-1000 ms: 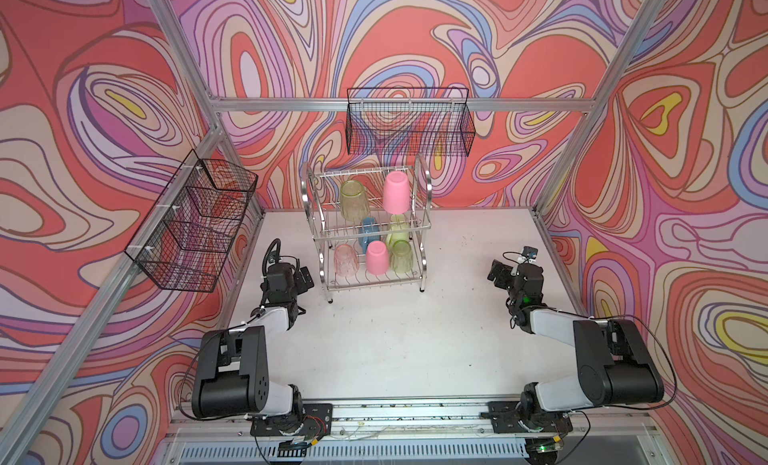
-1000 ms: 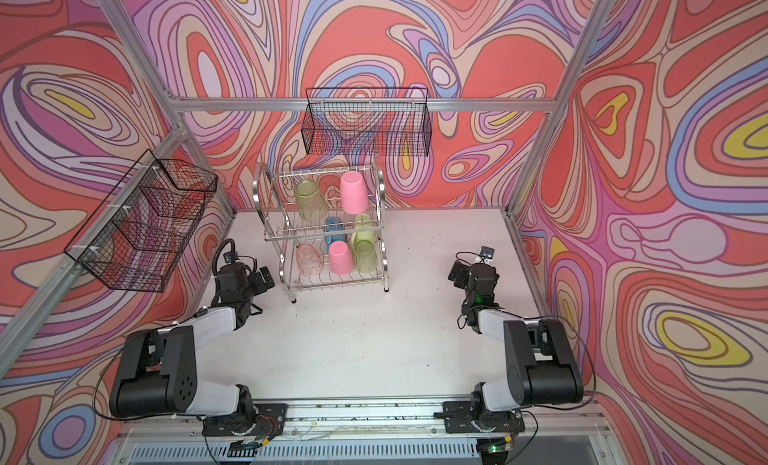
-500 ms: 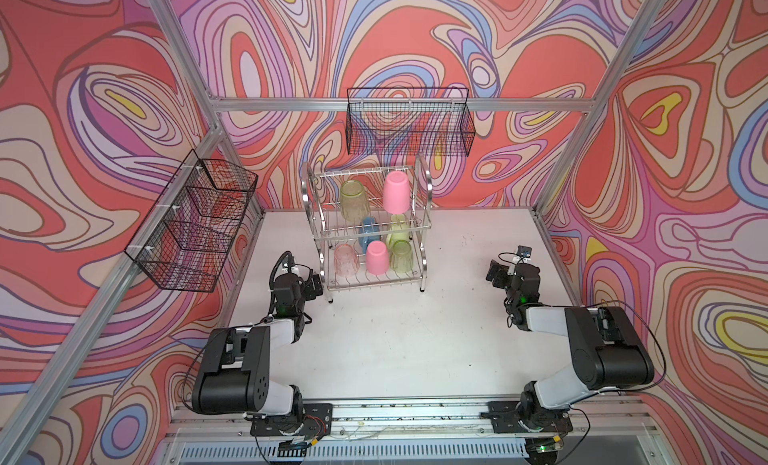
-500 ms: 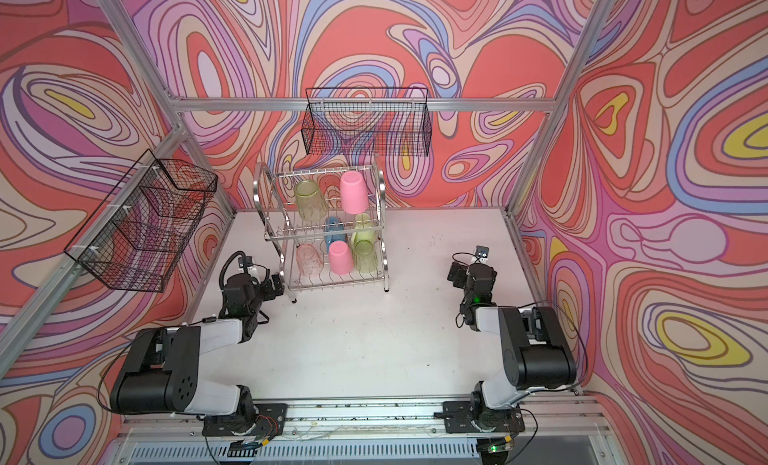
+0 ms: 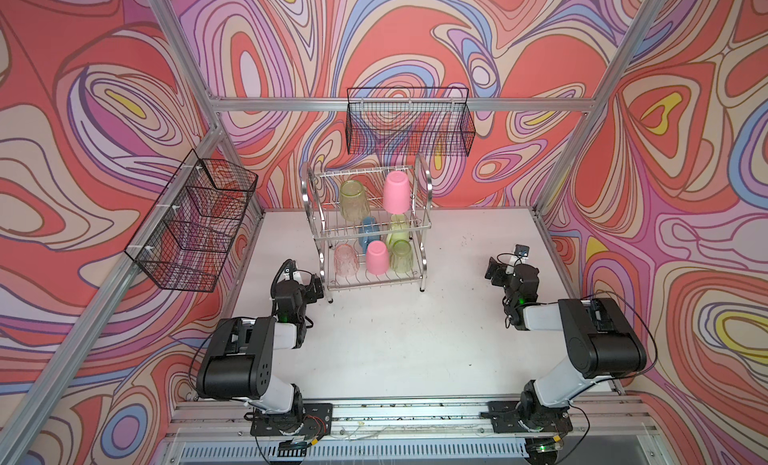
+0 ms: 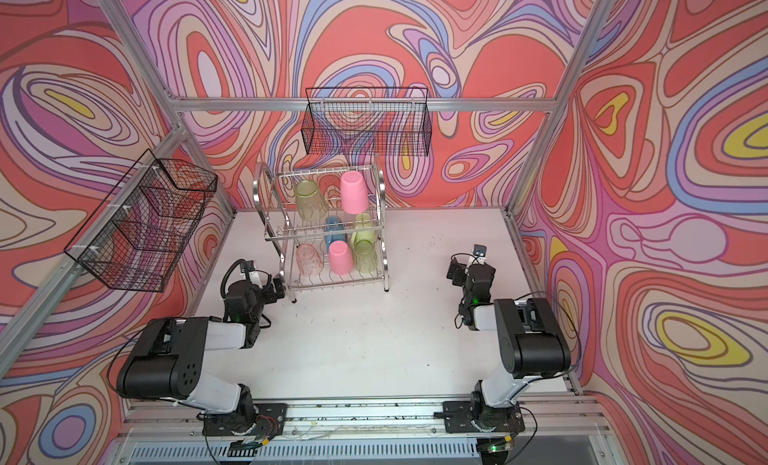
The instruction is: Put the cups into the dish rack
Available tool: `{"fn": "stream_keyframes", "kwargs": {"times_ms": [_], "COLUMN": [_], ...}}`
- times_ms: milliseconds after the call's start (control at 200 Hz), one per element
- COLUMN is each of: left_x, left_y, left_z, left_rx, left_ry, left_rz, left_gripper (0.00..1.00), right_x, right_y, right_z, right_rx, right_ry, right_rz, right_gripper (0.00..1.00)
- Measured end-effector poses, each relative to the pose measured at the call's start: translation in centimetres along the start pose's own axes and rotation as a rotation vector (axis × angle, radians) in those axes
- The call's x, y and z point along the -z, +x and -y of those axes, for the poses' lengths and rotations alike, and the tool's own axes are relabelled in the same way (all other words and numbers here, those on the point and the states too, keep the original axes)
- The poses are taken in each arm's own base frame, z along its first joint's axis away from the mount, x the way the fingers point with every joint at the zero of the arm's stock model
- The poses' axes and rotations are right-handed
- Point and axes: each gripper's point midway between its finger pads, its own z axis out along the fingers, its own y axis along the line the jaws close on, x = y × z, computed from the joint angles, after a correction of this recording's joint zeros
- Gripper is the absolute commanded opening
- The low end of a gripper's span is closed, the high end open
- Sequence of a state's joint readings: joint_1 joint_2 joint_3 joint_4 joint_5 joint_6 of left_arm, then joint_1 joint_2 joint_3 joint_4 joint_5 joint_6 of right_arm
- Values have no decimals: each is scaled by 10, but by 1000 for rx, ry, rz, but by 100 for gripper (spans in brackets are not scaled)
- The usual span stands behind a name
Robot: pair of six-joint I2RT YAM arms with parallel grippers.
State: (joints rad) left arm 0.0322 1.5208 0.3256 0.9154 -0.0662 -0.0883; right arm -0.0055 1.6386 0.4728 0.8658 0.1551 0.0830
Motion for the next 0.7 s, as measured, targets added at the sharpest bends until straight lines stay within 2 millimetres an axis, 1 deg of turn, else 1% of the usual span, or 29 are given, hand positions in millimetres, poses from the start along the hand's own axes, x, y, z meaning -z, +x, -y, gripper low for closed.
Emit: {"fn": "stream_keyframes", "kwargs": {"times_ms": [120,235,285,386,576,701], "left_x": [0,-1,-2,-4,-5,-6], "left_y": [0,-1,-1,-2,-1,0], "left_z": [3,5,7,11,14,16], "left_rx": [-13,-29,-39,-51,-55,-63], "left_ry": [15,24,28,41,49,49], "left_rz": [-2,-2,-6,-12,-24,-27], "left_gripper": [100,100,100,100,100,100], "right_x": [2,4,5,5,-1,-1], "right_y": [5,17,19,17,6,7], "right_z": [0,2,2,2,0,0], "right_rx": [1,2,2,1,-2,-1], "right_ry": [-6,-5,-5,-5,-7,-6], "right_rz": [16,11,13,22,42,36], "right_gripper": [97,97,97,97,97,98]}}
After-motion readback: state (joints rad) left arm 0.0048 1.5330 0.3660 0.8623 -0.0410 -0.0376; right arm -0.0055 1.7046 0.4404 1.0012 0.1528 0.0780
